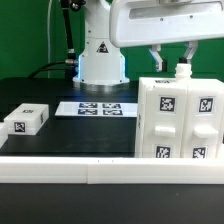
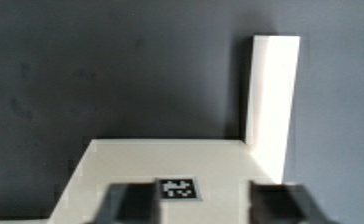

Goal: Assemble cabinet

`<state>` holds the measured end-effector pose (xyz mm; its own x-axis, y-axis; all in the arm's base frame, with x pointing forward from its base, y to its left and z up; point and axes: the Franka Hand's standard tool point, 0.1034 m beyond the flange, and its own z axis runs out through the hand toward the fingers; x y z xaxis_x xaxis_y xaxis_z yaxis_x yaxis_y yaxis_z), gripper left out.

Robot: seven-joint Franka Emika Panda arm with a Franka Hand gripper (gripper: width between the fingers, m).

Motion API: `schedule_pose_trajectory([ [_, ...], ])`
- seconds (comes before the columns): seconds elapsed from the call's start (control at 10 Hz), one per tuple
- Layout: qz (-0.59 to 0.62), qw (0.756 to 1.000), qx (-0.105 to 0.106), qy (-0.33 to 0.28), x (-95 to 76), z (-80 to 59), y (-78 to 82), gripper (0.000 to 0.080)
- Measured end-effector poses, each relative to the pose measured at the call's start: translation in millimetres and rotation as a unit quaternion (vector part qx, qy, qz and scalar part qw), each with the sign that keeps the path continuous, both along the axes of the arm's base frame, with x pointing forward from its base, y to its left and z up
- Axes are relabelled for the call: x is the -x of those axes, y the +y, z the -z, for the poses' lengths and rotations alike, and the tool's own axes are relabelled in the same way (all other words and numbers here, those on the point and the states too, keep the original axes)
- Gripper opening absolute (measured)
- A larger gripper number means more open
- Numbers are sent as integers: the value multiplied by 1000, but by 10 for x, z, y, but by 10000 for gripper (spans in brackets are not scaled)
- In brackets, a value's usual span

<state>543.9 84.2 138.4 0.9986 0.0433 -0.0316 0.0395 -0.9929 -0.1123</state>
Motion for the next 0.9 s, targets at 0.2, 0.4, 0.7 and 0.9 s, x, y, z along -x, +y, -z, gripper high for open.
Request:
schedule_pose_trajectory([
  [0.2,0,1000,0,0,1,4,0,595],
  [0.4,37,999,13,-29,133,45,65,721],
  [0.7,86,994,52,-52,530,199,100,795],
  [0.9,89,993,52,-53,709,376,-107,797],
])
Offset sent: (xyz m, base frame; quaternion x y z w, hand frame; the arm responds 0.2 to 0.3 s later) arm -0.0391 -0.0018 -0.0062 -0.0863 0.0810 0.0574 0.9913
